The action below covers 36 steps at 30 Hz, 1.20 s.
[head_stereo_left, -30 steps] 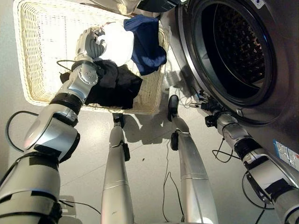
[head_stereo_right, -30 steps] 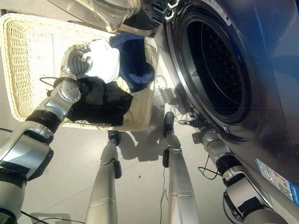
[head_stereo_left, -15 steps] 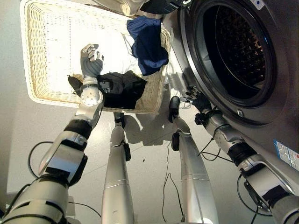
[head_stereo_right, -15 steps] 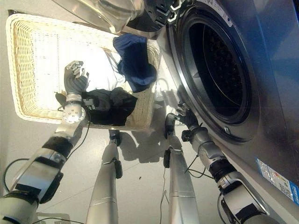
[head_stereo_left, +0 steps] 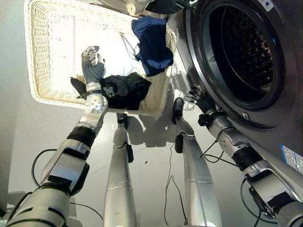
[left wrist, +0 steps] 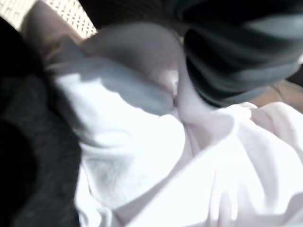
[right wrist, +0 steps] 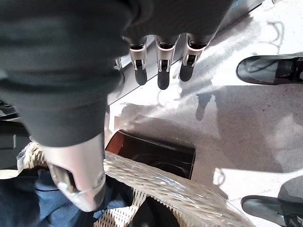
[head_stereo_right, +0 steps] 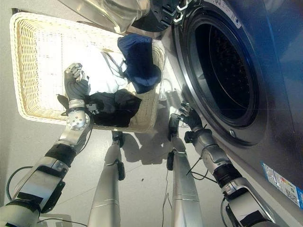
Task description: Put the clothes into the washing machine.
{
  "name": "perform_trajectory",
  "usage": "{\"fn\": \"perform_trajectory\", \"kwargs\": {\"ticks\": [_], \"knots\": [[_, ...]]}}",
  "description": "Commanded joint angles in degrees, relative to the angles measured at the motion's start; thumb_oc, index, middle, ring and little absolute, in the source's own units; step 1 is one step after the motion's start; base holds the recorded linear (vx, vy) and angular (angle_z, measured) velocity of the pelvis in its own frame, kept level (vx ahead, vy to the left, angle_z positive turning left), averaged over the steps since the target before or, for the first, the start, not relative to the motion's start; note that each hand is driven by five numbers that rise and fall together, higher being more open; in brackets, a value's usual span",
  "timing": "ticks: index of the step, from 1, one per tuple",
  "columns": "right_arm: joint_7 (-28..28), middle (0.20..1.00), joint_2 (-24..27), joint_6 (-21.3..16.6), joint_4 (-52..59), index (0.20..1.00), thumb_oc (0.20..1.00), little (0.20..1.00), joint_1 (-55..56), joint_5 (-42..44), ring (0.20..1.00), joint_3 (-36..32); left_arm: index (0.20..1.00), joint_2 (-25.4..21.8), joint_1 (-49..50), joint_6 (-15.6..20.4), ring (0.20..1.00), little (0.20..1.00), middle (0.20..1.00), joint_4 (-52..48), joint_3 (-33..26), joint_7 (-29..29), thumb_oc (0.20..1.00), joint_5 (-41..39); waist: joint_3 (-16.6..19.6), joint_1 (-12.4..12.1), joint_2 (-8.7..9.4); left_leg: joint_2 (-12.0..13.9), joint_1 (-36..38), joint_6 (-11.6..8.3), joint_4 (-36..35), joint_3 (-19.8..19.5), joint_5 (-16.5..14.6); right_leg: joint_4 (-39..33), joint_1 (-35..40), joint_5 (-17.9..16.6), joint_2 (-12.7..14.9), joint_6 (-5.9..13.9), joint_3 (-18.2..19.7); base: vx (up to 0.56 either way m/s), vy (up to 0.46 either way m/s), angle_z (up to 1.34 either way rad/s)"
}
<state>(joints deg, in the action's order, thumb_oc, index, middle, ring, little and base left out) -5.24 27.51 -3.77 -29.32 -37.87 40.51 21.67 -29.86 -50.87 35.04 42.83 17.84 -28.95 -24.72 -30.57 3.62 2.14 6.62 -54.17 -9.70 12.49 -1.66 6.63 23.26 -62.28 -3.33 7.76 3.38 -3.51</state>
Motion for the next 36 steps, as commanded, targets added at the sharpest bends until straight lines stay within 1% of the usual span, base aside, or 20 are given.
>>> {"fn": "perform_trajectory", "kwargs": {"ticks": [1,5,6,7,9,10,13,14,16,17,20,21,22,23,25,26,28,30,32,36], "knots": [[2.82,1.0,0.26,-3.05,7.54,1.0,1.0,1.0,4.49,3.32,1.0,-1.53,0.2,1.01,1.0,10.41,0.2,0.2,0.2,-7.16,-4.8,1.42,0.2,-2.42,0.77,-1.19,-0.11,-5.89,-0.62,3.38,1.44,-0.58,-0.62,-4.44,3.02,-3.7,-3.35,4.5,-2.99,0.0,0.0,0.0],[4.29,1.0,-0.35,-2.76,11.09,1.0,1.0,1.0,5.41,4.51,1.0,-2.23,0.2,2.1,2.51,11.85,0.2,0.2,0.2,-10.29,-5.88,-0.17,0.2,0.69,0.77,-1.45,-0.17,-6.07,-0.42,3.56,1.18,-0.7,-0.61,-4.47,3.25,-3.58,-3.26,4.5,-3.18,0.0,0.0,0.0],[5.02,1.0,-0.64,-2.55,12.66,1.0,1.0,1.0,5.8,4.91,1.0,-2.45,0.2,2.55,3.15,12.49,0.2,0.2,0.2,-11.77,-6.28,-1.06,0.2,2.36,0.77,-1.57,-0.2,-6.15,-0.34,3.64,1.16,-0.78,-0.64,-4.47,3.33,-3.54,-3.19,4.49,-3.27,0.0,0.0,0.0],[6.18,1.0,-1.66,-1.75,17.08,1.0,1.0,1.0,6.77,4.81,1.0,-2.72,0.2,3.91,4.69,14.26,0.2,0.2,0.2,-15.47,-7.24,-1.98,0.2,5.34,0.77,-1.85,-0.25,-6.26,-0.2,3.82,1.09,-0.9,-0.69,-4.43,3.5,-3.41,-2.99,4.48,-3.53,0.0,0.0,0.0],[6.14,1.0,-1.88,-1.57,17.85,1.0,1.0,1.0,6.91,4.68,1.0,-2.74,0.2,4.28,4.94,14.25,0.2,0.2,0.2,-16.37,-7.46,-2.14,0.2,6.03,0.77,-1.93,-0.27,-6.29,-0.19,3.85,1.07,-0.93,-0.7,-4.42,3.52,-3.36,-2.94,4.48,-3.57,0.0,-0.004,0.02],[6.86,1.0,-2.81,-1.35,21.0,1.0,1.0,1.0,7.5,4.27,1.0,-2.84,0.2,5.55,6.07,15.62,0.2,0.2,0.2,-19.75,-8.0,-2.25,0.2,8.43,0.77,-2.28,-0.47,-6.41,0.0,4.09,0.74,-1.06,-0.66,-4.4,3.68,-3.24,-2.77,4.47,-3.81,0.0,-0.011,0.04],[7.5,1.0,-3.2,-0.89,23.91,1.0,1.0,1.0,7.28,5.1,1.0,-2.74,0.2,6.13,6.72,15.69,0.2,0.2,0.2,-23.61,-8.17,-2.84,0.2,11.33,0.77,-2.69,-0.62,-6.6,0.09,4.35,0.48,-1.29,-0.64,-4.31,3.76,-3.09,-2.68,4.43,-3.99,0.0,-0.006,0.01],[8.07,1.0,-3.57,-0.45,25.47,1.0,1.0,1.0,7.11,5.62,1.0,-2.75,0.2,6.36,6.92,15.3,0.2,0.2,0.2,-25.44,-8.24,-2.95,0.2,13.36,0.77,-2.88,-0.65,-6.69,0.21,4.43,0.44,-1.37,-0.66,-4.26,3.88,-3.04,-2.59,4.43,-4.15,0.0,0.0,0.0],[8.05,1.0,-3.83,-0.19,26.89,1.0,1.0,1.0,6.92,5.59,1.0,-2.69,0.2,6.36,7.08,14.93,0.2,0.2,0.2,-26.99,-7.97,-3.1,0.2,14.97,0.77,-3.01,-0.7,-6.76,0.22,4.51,0.49,-1.42,-0.66,-4.21,3.96,-2.99,-2.52,4.42,-4.28,0.0,0.0,0.0],[8.52,1.0,-3.99,-0.26,28.82,1.0,1.0,1.0,6.57,6.03,1.0,-2.71,0.2,6.32,7.07,13.58,0.2,0.2,0.2,-29.42,-7.78,-3.45,0.2,18.95,0.77,-3.22,-0.73,-6.92,0.07,4.58,0.58,-1.62,-0.63,-4.28,3.97,-3.04,-2.36,4.43,-4.47,0.0,0.0,0.0],[8.22,1.0,-4.28,0.31,30.89,1.0,1.0,1.0,6.37,6.79,1.0,-2.77,0.2,6.25,7.18,12.41,0.2,0.2,0.2,-31.42,-7.23,-3.74,0.2,21.0,0.77,-3.34,-0.81,-7.04,0.06,4.71,0.59,-1.7,-0.56,-4.22,3.99,-3.06,-2.33,4.4,-4.55,0.0,-0.008,0.02],[8.73,1.0,-4.67,0.34,32.57,1.0,1.0,1.0,6.15,7.73,1.0,-2.6,0.2,6.1,7.34,11.17,0.2,0.2,0.2,-33.16,-6.74,-4.88,0.2,25.2,0.77,-3.5,-0.93,-7.21,0.07,4.89,0.59,-1.75,-0.53,-4.16,4.01,-3.04,-2.36,4.37,-4.64,0.0,-0.019,0.03],[9.0,1.0,-5.01,0.52,33.74,1.0,1.0,1.0,6.04,8.05,1.0,-2.57,0.2,6.16,7.4,10.96,0.2,0.2,0.2,-34.11,-6.51,-4.38,0.2,25.48,0.77,-3.6,-0.96,-7.3,0.1,4.98,0.58,-1.77,-0.55,-4.17,4.05,-3.04,-2.31,4.37,-4.76,0.0,0.0,0.0],[9.46,1.0,-5.25,0.42,34.64,1.0,1.0,1.0,5.83,8.63,1.0,-2.27,0.2,6.29,7.42,9.85,0.2,0.2,0.2,-35.31,-6.32,-5.14,0.2,28.5,0.77,-3.67,-1.06,-7.38,0.06,5.0,0.66,-1.8,-0.57,-4.17,4.05,-3.01,-2.28,4.4,-4.79,0.0,0.0,0.0],[9.96,1.0,-5.59,0.38,35.1,1.0,1.0,1.0,5.7,9.06,1.0,-2.11,0.2,5.97,7.36,9.41,0.2,0.2,0.2,-35.75,-5.81,-6.14,0.2,30.78,0.77,-3.76,-1.16,-7.37,0.14,5.06,0.63,-1.78,-0.57,-4.11,4.07,-3.01,-2.21,4.42,-4.86,0.0,0.0,0.0],[10.23,1.0,-6.12,0.65,36.15,1.0,1.0,1.0,5.05,10.43,1.0,-1.69,0.2,5.92,6.95,8.51,0.2,0.2,0.2,-36.87,-5.25,-5.79,0.2,31.79,0.77,-4.0,-1.21,-7.51,0.09,5.1,0.77,-1.89,-0.49,-4.12,4.17,-3.05,-2.07,4.45,-5.04,0.0,0.0,0.0],[10.85,1.0,-6.38,0.74,36.42,1.0,1.0,1.0,4.66,11.48,1.0,-1.41,0.2,5.87,6.81,7.92,0.2,0.2,0.2,-37.28,-5.11,-6.1,0.2,34.01,0.77,-4.15,-1.27,-7.66,0.09,5.13,0.9,-2.03,-0.54,-4.14,4.21,-3.04,-2.01,4.46,-5.14,0.0,-0.016,0.0],[11.34,1.0,-7.5,1.1,37.17,1.0,1.0,1.0,3.35,13.41,1.0,-0.47,0.2,5.35,5.64,5.94,0.2,0.2,0.2,-37.99,-3.6,-7.28,0.2,38.2,0.77,-4.58,-1.46,-7.9,0.06,5.14,1.17,-2.37,-0.52,-3.91,4.24,-3.09,-1.67,4.56,-5.53,0.0,-0.044,0.03],[11.33,1.0,-8.06,1.14,37.95,1.0,1.0,1.0,2.66,13.4,1.0,0.19,0.2,5.17,5.06,4.95,0.2,0.2,0.2,-38.31,-2.73,-7.36,0.2,40.57,0.77,-4.74,-1.51,-8.0,0.02,5.24,1.25,-2.45,-0.53,-3.75,4.16,-3.08,-1.59,4.59,-5.71,0.01,-0.029,0.1],[11.03,1.0,-8.38,1.24,38.46,1.0,1.0,1.0,2.11,13.57,1.0,0.49,0.2,5.05,4.64,4.55,0.2,0.2,0.2,-38.26,-2.1,-7.34,0.2,41.52,0.77,-4.83,-1.51,-8.04,0.05,5.28,1.29,-2.41,-0.52,-3.72,4.2,-3.08,-1.52,4.61,-5.82,0.0,-0.012,0.03]]}}
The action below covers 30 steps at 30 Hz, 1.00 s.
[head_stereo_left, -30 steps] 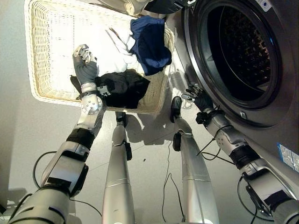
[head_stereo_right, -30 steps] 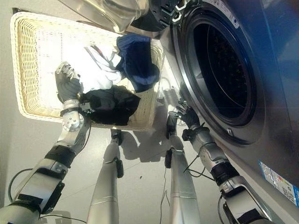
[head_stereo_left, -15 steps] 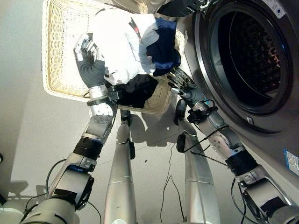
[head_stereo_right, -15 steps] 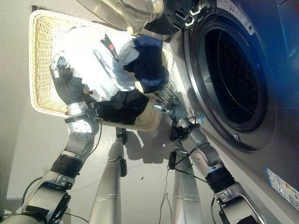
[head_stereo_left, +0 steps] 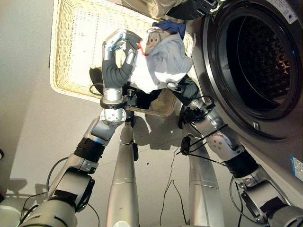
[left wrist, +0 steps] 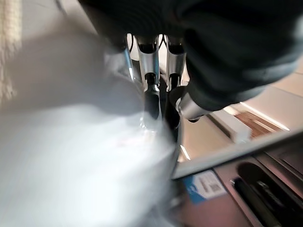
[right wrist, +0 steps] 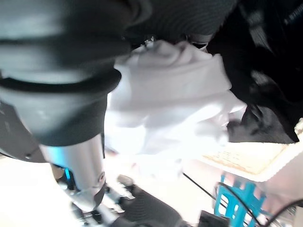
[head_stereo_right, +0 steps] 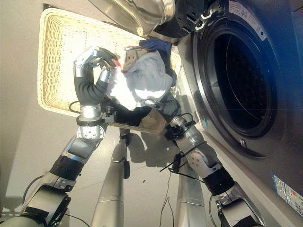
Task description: Put the clothes into the washing machine.
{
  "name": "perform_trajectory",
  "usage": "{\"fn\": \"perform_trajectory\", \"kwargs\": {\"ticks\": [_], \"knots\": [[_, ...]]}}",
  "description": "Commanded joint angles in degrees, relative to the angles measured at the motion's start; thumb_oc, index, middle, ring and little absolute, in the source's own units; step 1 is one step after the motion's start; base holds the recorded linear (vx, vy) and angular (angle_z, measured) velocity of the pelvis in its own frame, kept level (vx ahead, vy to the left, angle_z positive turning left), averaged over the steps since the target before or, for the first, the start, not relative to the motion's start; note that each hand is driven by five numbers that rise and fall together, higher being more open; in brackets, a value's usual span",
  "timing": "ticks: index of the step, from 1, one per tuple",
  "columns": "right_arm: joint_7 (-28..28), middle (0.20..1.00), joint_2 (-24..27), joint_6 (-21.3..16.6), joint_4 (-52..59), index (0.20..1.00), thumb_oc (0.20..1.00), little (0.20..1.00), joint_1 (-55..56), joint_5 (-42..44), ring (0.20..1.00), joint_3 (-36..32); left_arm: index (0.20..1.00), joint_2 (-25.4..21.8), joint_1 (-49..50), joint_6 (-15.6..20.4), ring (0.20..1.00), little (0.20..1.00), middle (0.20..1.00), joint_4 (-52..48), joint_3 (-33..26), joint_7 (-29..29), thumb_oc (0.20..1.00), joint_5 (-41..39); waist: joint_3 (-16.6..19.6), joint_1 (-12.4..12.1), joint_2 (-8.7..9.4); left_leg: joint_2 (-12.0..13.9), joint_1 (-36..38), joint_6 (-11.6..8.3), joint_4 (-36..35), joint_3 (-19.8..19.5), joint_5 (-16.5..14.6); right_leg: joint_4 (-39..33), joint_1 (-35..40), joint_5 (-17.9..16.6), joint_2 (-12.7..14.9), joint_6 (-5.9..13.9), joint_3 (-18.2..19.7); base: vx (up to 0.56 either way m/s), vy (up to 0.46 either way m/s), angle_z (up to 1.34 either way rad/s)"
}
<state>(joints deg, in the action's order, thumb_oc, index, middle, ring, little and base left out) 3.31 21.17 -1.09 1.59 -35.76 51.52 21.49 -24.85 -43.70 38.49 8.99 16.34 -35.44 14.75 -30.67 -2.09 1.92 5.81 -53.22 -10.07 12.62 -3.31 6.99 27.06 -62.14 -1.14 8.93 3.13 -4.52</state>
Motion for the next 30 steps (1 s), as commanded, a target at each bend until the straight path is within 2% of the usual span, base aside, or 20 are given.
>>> {"fn": "perform_trajectory", "kwargs": {"ticks": [1,5,12,14,15,16,17,18,19,20,22,26,30], "knots": [[2.35,1.0,-2.19,-2.24,8.09,1.0,1.0,1.0,-0.81,3.26,1.0,1.27,0.2,-0.63,-3.44,-0.5,0.2,0.2,0.2,-4.7,0.63,-1.94,0.2,6.01,0.87,0.71,-1.32,-7.26,-0.94,5.62,1.26,-0.69,-0.82,-7.46,4.05,-5.37,-2.55,4.94,-5.07,0.0,-0.044,0.02],[2.6,1.0,-2.69,-2.8,8.92,1.0,1.0,1.0,-1.76,4.76,1.0,1.83,0.2,-1.45,-4.89,-1.87,0.2,0.2,0.2,-4.38,2.59,-2.94,0.2,10.25,0.87,0.6,-1.2,-7.48,-1.22,5.61,1.6,-0.77,-0.77,-7.31,3.82,-5.71,-2.38,5.14,-5.36,0.0,-0.038,0.04],[2.43,1.0,-2.88,-3.07,9.91,1.0,1.0,1.0,-2.13,4.81,1.0,2.87,0.2,-1.71,-5.65,-2.44,0.2,0.2,0.2,-4.51,4.94,-2.61,0.2,11.7,0.87,0.73,-1.08,-7.52,-1.28,5.61,1.59,-0.59,-0.77,-7.35,3.52,-6.06,-2.4,5.29,-5.51,0.0,-0.009,0.02],[1.23,1.0,-2.83,-4.09,10.08,1.0,1.0,1.0,-2.27,4.7,1.0,3.41,0.2,-1.54,-5.74,-1.81,0.2,0.2,0.2,-5.1,6.44,-0.88,0.2,10.44,0.87,0.72,-1.09,-7.53,-1.28,5.55,1.41,-0.37,-0.62,-7.82,3.63,-6.38,-2.32,5.42,-5.68,0.0,0.0,0.0],[0.98,0.868,-2.78,-4.27,10.05,0.868,0.868,0.868,-2.26,4.74,0.868,3.46,0.2,-1.43,-5.7,-1.51,0.2,0.2,0.2,-5.12,6.65,-0.52,0.2,9.76,0.87,0.74,-1.1,-7.52,-1.29,5.53,1.41,-0.33,-0.62,-7.84,3.64,-6.4,-2.3,5.45,-5.69,0.0,0.0,0.0],[0.9,0.548,-2.7,-4.44,9.99,0.548,0.548,0.548,-2.26,4.8,0.548,3.47,0.2,-1.28,-5.63,-1.33,0.2,0.2,0.2,-5.15,6.76,-0.22,0.2,9.49,0.87,0.76,-1.11,-7.51,-1.32,5.53,1.44,-0.3,-0.64,-7.84,3.6,-6.41,-2.28,5.46,-5.7,0.0,0.0,0.0],[1.11,0.413,-2.99,-4.51,9.68,0.413,0.413,0.413,-2.2,4.99,0.413,3.43,0.2,-0.99,-5.57,-1.23,0.2,0.2,0.2,-5.38,7.26,0.35,0.2,8.82,0.87,0.8,-1.16,-7.54,-1.47,5.5,1.53,-0.27,-0.65,-7.88,3.48,-6.5,-2.27,5.48,-5.68,0.0,0.0,0.0],[0.74,0.454,-3.07,-4.64,9.58,0.454,0.454,0.454,-2.32,5.08,0.454,3.42,0.2,-0.63,-5.47,-1.24,0.2,0.2,0.2,-5.59,7.66,0.65,0.2,8.66,0.87,0.79,-1.21,-7.66,-1.55,5.53,1.59,-0.28,-0.62,-7.89,3.39,-6.63,-2.27,5.53,-5.7,0.0,0.0,0.0],[0.78,0.529,-3.19,-4.81,9.32,0.529,0.529,0.529,-2.28,4.9,0.529,3.4,0.2,-0.37,-5.48,-1.53,0.2,0.2,0.2,-5.7,7.89,0.54,0.2,8.89,0.87,0.83,-1.23,-7.66,-1.62,5.52,1.64,-0.22,-0.56,-7.9,3.36,-6.68,-2.28,5.56,-5.68,0.0,0.0,0.0],[0.54,0.79,-3.21,-4.93,9.31,0.79,0.79,0.79,-2.24,4.6,0.79,3.36,0.2,-0.45,-5.63,-1.71,0.2,0.2,0.2,-5.69,8.25,0.33,0.2,8.57,0.87,0.88,-1.24,-7.68,-1.65,5.51,1.64,-0.19,-0.54,-7.94,3.32,-6.74,-2.29,5.59,-5.65,0.0,0.0,0.0],[-0.35,1.0,-3.13,-5.37,9.16,1.0,1.0,1.0,-2.38,4.24,1.0,3.54,0.2,-0.07,-5.62,-1.93,0.2,0.2,0.2,-5.48,8.7,-0.54,0.2,9.32,0.87,0.95,-1.27,-7.65,-1.69,5.47,1.58,-0.1,-0.47,-7.85,3.18,-6.78,-2.32,5.62,-5.6,0.0,0.0,0.0],[-1.22,1.0,-2.83,-5.5,8.95,1.0,1.0,1.0,-2.4,4.72,1.0,3.01,0.2,0.06,-5.6,-1.79,0.2,0.2,0.2,-5.47,8.82,-1.06,0.2,10.0,0.87,1.01,-1.28,-7.79,-1.95,5.52,1.85,-0.09,-0.56,-7.78,2.98,-6.73,-2.29,5.61,-5.59,0.0,0.0,0.0],[-2.02,1.0,-2.4,-6.54,8.77,1.0,1.0,1.0,-1.81,4.02,1.0,2.55,0.2,-0.12,-5.09,-3.38,0.2,0.2,0.2,-5.88,8.49,-2.74,0.2,9.81,0.87,1.0,-1.43,-7.84,-1.85,5.52,1.68,-0.07,-0.35,-7.85,3.06,-6.86,-2.33,5.64,-5.56,0.0,0.0,0.0]]}}
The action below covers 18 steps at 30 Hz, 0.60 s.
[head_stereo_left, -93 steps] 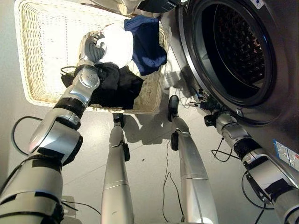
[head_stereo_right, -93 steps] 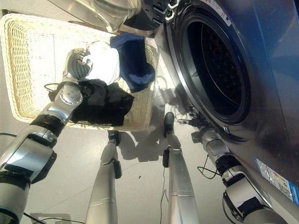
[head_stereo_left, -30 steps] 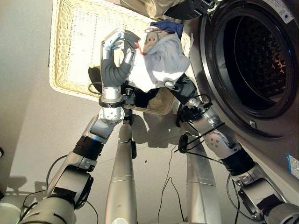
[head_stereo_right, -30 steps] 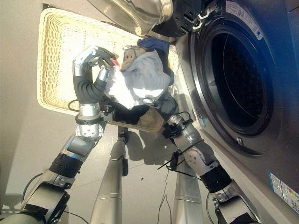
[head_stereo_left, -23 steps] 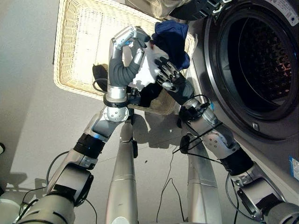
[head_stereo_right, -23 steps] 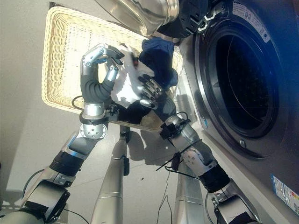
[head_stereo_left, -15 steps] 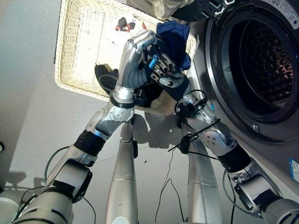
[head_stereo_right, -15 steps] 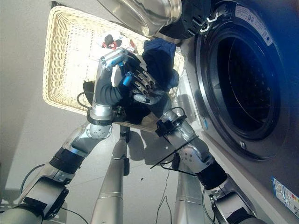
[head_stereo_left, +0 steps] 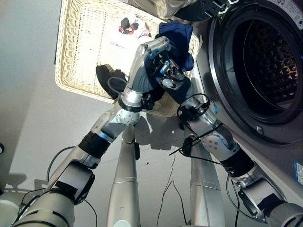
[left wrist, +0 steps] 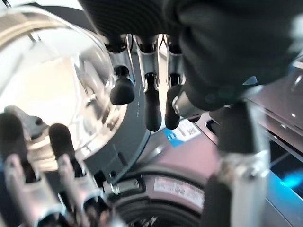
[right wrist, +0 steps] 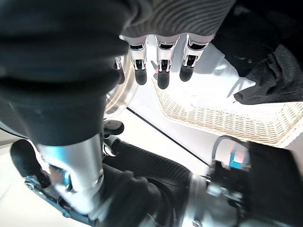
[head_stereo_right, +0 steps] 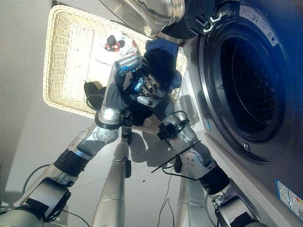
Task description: Put the clothes into the washing machine.
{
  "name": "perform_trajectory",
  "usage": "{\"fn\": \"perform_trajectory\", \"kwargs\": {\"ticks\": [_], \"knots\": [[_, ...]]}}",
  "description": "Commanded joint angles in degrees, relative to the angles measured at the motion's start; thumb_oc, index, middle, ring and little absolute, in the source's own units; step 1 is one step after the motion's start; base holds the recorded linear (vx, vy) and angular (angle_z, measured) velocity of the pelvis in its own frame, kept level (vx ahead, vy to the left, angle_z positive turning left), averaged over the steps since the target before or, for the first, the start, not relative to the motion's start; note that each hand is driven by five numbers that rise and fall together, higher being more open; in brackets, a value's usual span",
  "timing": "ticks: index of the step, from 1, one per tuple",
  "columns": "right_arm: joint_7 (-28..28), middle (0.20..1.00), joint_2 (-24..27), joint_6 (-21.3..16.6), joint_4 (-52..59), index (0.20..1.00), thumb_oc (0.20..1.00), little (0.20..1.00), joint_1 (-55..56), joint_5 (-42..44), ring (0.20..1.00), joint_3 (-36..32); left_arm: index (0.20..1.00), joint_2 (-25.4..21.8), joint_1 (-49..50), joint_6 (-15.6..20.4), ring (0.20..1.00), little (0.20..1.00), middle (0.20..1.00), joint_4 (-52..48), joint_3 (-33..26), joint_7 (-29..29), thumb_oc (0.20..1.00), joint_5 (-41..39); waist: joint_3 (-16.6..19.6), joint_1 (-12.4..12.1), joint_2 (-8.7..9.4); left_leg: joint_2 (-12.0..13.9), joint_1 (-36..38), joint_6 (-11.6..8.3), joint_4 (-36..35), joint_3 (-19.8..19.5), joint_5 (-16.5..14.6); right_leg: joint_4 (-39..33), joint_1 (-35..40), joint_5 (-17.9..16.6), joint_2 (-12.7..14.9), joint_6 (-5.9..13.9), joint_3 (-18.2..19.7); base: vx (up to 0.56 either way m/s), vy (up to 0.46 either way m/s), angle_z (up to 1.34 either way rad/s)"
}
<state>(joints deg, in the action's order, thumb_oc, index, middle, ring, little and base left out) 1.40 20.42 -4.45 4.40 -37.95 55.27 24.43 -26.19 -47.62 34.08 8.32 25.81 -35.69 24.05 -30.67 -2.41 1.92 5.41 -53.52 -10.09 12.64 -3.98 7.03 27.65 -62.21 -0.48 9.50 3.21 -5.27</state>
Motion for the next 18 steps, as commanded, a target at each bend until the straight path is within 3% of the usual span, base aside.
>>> {"fn": "perform_trajectory", "kwargs": {"ticks": [1,2,3,11,18], "knots": [[-0.19,1.0,-1.52,-3.54,5.84,1.0,1.0,1.0,0.49,0.38,1.0,-0.61,0.329,1.16,-0.96,0.29,0.329,0.329,0.329,-4.96,-1.24,-3.65,0.329,0.66,0.87,1.29,-1.46,-7.44,-1.5,5.55,1.65,0.58,-0.39,-8.37,3.14,-7.51,-2.91,5.59,-4.77,0.0,0.0,0.0],[-0.33,1.0,-1.5,-3.94,5.65,1.0,1.0,1.0,0.55,0.46,1.0,-0.75,0.893,1.14,-0.89,-0.4,0.893,0.893,0.893,-4.68,-1.34,-5.23,0.893,0.99,0.87,1.27,-1.46,-7.43,-1.5,5.55,1.67,0.57,-0.37,-8.31,3.15,-7.5,-2.9,5.6,-4.77,0.0,0.0,0.0],[-0.38,1.0,-1.47,-4.38,5.57,1.0,1.0,1.0,0.8,0.46,1.0,-1.1,1.0,1.35,-0.39,-1.46,1.0,1.0,1.0,-4.49,-1.75,-6.82,1.0,1.21,0.87,1.27,-1.42,-7.51,-1.73,5.58,1.92,0.46,-0.47,-8.17,2.93,-7.5,-2.87,5.6,-4.73,0.0,0.0,0.0],[-1.59,1.0,-1.15,-5.88,3.35,1.0,1.0,1.0,0.97,-1.0,1.0,-2.95,1.0,0.24,0.76,-14.46,1.0,1.0,1.0,3.37,-4.71,-21.13,1.0,3.36,0.87,1.24,-1.37,-7.42,-2.23,5.32,2.6,0.31,-0.47,-7.52,2.45,-7.35,-2.85,5.59,-4.65,0.0,0.0,0.0],[-0.7,1.0,0.68,-5.46,0.46,1.0,1.0,1.0,-0.5,0.87,1.0,-3.06,1.0,-1.98,-3.48,-21.26,1.0,1.0,1.0,13.5,-4.53,-26.54,1.0,4.08,0.87,2.27,-1.36,-6.62,-2.29,4.68,2.64,1.18,-0.04,-7.3,2.15,-7.5,-2.96,5.64,-4.1,0.0,0.032,0.01]]}}
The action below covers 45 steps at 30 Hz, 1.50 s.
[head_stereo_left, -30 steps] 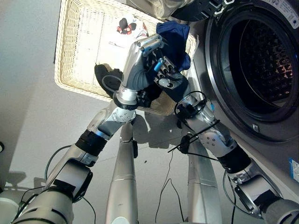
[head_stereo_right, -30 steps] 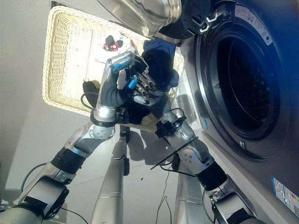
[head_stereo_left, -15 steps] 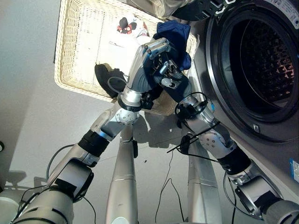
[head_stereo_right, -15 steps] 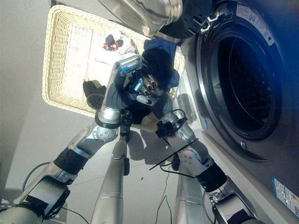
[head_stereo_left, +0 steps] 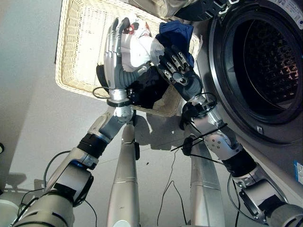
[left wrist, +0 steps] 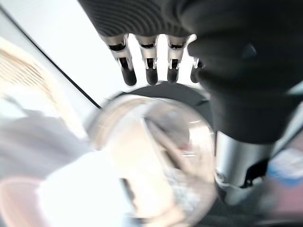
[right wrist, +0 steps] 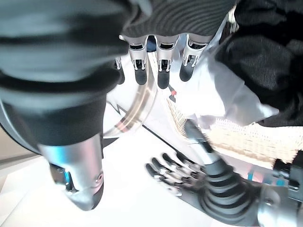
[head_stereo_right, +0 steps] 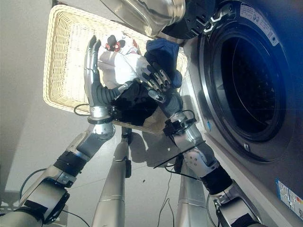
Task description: Put the clothes into the washing machine.
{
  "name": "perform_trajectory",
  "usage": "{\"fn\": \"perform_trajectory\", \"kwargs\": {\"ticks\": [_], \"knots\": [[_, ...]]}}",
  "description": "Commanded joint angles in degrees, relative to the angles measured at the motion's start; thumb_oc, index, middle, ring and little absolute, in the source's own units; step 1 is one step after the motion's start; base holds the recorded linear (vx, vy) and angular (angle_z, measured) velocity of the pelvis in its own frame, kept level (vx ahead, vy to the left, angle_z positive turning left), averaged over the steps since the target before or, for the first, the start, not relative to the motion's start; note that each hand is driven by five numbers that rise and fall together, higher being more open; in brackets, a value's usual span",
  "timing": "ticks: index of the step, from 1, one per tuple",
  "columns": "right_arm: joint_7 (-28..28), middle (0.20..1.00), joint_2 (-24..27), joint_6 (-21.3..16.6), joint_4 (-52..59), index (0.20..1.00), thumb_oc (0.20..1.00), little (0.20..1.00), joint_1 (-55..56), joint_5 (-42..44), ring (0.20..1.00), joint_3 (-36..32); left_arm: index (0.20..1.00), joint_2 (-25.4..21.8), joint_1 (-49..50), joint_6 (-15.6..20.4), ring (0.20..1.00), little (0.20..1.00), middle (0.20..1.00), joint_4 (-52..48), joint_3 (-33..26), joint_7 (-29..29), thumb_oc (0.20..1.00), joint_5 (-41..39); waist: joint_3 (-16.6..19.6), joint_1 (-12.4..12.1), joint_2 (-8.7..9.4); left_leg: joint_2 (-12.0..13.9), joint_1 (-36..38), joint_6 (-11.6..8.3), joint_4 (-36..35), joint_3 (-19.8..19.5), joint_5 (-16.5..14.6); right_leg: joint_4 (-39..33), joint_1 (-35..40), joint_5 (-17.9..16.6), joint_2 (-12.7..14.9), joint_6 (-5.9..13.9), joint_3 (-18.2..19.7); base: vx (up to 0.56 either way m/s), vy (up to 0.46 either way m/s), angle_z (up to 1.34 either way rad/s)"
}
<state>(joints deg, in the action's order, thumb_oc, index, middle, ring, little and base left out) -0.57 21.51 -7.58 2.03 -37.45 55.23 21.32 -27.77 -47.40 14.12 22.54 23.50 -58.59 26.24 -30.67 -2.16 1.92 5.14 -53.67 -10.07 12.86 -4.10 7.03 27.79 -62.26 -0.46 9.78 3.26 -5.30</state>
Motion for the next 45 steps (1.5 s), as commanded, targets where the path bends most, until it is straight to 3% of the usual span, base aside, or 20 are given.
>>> {"fn": "perform_trajectory", "kwargs": {"ticks": [1,9,21,26,28,35,41,42,45], "knots": [[1.53,1.0,-0.04,-2.24,2.1,1.0,1.0,1.0,-1.51,1.32,1.0,0.29,1.0,-0.63,-5.15,-2.36,1.0,1.0,1.0,1.47,-1.9,-4.47,1.0,1.21,0.87,2.31,-1.28,-6.15,-2.29,4.5,2.62,1.51,0.04,-7.31,2.06,-7.54,-3.27,5.56,-3.88,0.0,0.081,0.02],[2.91,1.0,0.56,-1.81,-2.1,1.0,1.0,1.0,-5.32,2.7,1.0,2.02,1.0,-1.48,-12.14,-7.66,1.0,1.0,1.0,11.8,1.47,-3.66,1.0,-1.9,0.87,3.32,-1.23,-5.31,-2.38,3.75,2.3,2.6,0.56,-7.58,1.92,-7.63,-3.68,5.58,-3.21,-0.01,0.061,-0.02],[4.88,1.0,-0.04,-1.73,-10.14,1.0,1.0,1.0,-12.66,4.88,1.0,4.99,1.0,-1.85,-22.78,-6.89,1.0,1.0,1.0,26.46,5.9,14.13,1.0,-12.94,0.87,5.03,-0.53,-4.19,-2.42,2.71,1.28,3.96,1.02,-8.63,1.71,-7.75,-4.59,5.46,-2.01,0.0,0.045,-0.07],[6.15,1.0,-0.63,-2.17,-14.37,1.0,1.0,1.0,-16.16,6.07,1.0,5.52,1.0,-1.81,-26.57,-9.75,1.0,1.0,1.0,32.78,8.32,26.6,1.0,-19.73,0.87,5.49,-0.36,-4.19,-2.31,2.56,0.57,4.26,1.11,-9.8,1.85,-8.06,-4.84,5.59,-1.7,0.0,0.01,-0.06],[6.43,1.0,-0.66,-2.51,-15.01,1.0,1.0,1.0,-16.44,6.35,1.0,5.8,1.0,-1.85,-26.79,-10.29,1.0,1.0,1.0,33.68,8.66,27.49,1.0,-20.81,0.87,5.53,-0.34,-4.16,-2.28,2.52,0.58,4.36,1.18,-9.91,1.92,-8.14,-4.93,5.57,-1.64,0.0,0.003,-0.02],[7.39,1.0,-0.72,-3.4,-17.03,1.0,1.0,1.0,-17.96,7.35,1.0,6.78,1.0,-1.93,-27.11,-14.81,1.0,1.0,1.0,40.67,9.48,41.94,1.0,-28.68,0.87,5.94,-0.27,-4.21,-1.64,2.51,-0.45,4.87,1.43,-11.24,2.54,-8.45,-5.2,5.57,-1.72,0.0,0.0,0.0],[7.61,1.0,-0.49,-3.75,-17.09,1.0,1.0,1.0,-18.24,7.69,1.0,7.31,1.0,-1.82,-26.9,-17.55,1.0,1.0,1.0,43.64,10.59,51.43,1.0,-28.81,0.87,6.23,-0.27,-3.98,-1.42,2.58,-1.25,5.39,1.67,-11.73,2.62,-8.56,-5.25,5.57,-1.72,0.0,0.001,-0.02],[7.82,1.0,-0.4,-3.86,-17.13,1.0,1.0,1.0,-18.3,7.86,1.0,7.42,0.2,-1.72,-26.73,-18.32,0.2,0.2,0.2,44.62,11.3,54.5,0.2,-27.43,0.87,6.37,-0.26,-3.96,-1.43,2.6,-1.39,5.47,1.66,-11.95,2.63,-8.58,-5.31,5.57,-1.64,0.0,0.003,-0.03],[7.59,1.0,-0.06,-3.87,-16.56,1.0,1.0,1.0,-18.41,8.25,1.0,7.82,0.2,-2.08,-26.66,-18.75,0.2,0.2,0.2,45.49,12.86,57.25,0.2,-26.39,0.87,6.52,-0.24,-3.9,-1.27,2.68,-1.82,5.55,1.84,-12.26,2.71,-8.78,-5.51,5.52,-1.53,0.0,0.0,0.0]]}}
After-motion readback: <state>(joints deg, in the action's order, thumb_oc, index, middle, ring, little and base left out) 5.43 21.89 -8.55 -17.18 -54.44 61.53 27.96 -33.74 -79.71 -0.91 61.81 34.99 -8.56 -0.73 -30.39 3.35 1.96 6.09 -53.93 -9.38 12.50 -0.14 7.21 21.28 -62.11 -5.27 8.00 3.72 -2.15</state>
